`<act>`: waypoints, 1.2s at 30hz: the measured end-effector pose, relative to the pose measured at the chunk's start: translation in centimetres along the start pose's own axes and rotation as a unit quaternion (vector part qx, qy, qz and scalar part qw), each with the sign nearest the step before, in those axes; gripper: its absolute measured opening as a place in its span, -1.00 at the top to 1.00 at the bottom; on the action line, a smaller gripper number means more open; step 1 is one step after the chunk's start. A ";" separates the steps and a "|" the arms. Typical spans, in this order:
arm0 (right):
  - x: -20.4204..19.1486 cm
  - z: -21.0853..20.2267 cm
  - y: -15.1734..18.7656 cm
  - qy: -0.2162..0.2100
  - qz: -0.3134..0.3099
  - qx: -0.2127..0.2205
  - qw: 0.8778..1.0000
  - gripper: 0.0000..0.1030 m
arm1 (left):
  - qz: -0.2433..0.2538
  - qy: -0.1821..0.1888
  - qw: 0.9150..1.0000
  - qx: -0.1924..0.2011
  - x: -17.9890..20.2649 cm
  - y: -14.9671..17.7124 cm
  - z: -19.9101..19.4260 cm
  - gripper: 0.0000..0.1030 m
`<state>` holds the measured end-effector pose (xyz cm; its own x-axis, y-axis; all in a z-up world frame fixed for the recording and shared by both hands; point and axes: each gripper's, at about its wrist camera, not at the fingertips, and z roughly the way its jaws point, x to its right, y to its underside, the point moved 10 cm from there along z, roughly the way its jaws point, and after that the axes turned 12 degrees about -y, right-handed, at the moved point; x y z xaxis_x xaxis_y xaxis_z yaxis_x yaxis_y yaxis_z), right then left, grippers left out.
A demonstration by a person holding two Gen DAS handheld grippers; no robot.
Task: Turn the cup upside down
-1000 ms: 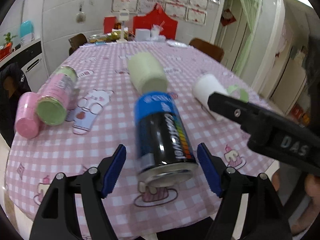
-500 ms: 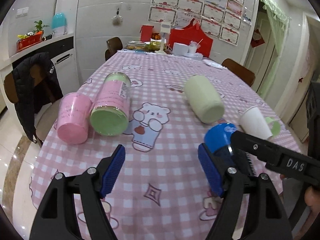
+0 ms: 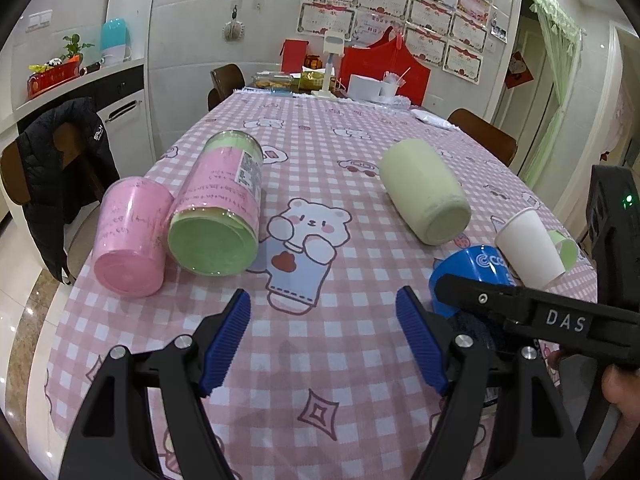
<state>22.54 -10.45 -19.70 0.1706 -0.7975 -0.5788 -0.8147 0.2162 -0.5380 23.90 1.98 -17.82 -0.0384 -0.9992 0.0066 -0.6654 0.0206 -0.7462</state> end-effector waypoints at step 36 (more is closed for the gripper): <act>-4.2 -5.3 -2.0 0.129 -0.218 0.111 0.961 -0.28 | -0.015 0.006 0.999 0.039 1.2 -0.6 -3.7 -0.44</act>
<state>20.48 -10.56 -12.94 0.3033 -0.9462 -0.1132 -0.5539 -0.0783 -0.8289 21.51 0.90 -14.93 -0.0284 -0.9989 0.0372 -0.6068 -0.0124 -0.7948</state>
